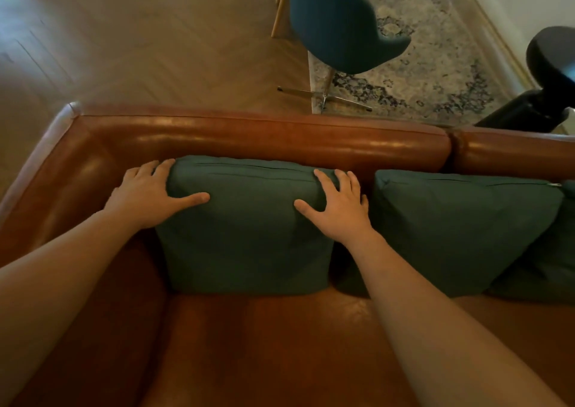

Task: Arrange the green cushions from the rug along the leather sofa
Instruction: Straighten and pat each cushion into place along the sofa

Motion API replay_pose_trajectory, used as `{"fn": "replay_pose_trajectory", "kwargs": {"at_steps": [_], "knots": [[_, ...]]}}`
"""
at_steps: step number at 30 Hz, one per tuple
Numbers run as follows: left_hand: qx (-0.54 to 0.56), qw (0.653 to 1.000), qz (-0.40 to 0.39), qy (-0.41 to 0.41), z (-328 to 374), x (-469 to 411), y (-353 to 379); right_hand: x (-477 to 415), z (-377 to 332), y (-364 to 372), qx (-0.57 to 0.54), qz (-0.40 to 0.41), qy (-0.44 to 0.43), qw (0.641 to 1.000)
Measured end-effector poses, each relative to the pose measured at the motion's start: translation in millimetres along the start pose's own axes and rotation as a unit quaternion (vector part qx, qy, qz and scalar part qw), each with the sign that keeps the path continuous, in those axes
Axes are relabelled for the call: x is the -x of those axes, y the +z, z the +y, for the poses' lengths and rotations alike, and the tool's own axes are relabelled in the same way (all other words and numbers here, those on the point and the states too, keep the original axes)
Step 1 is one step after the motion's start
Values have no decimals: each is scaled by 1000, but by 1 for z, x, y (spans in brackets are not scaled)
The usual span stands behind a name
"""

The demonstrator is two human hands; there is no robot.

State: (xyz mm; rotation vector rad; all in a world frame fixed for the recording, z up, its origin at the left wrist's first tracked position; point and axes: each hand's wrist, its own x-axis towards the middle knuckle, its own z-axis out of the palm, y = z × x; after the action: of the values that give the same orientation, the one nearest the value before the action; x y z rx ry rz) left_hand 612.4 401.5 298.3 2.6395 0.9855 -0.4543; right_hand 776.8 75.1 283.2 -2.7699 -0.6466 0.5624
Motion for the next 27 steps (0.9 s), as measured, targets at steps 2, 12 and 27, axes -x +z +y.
{"fn": "replay_pose_trajectory", "kwargs": {"at_steps": [2,12,27], "knots": [[70,997,19,-10,-2,1,0,1,2,-8,1,9,-6,1000],[485,862,47,-138,1,24,27,26,4,37,-487,72,160,856],[460,875,72,-135,6,16,27,15,5,42,-470,125,159,859]]}}
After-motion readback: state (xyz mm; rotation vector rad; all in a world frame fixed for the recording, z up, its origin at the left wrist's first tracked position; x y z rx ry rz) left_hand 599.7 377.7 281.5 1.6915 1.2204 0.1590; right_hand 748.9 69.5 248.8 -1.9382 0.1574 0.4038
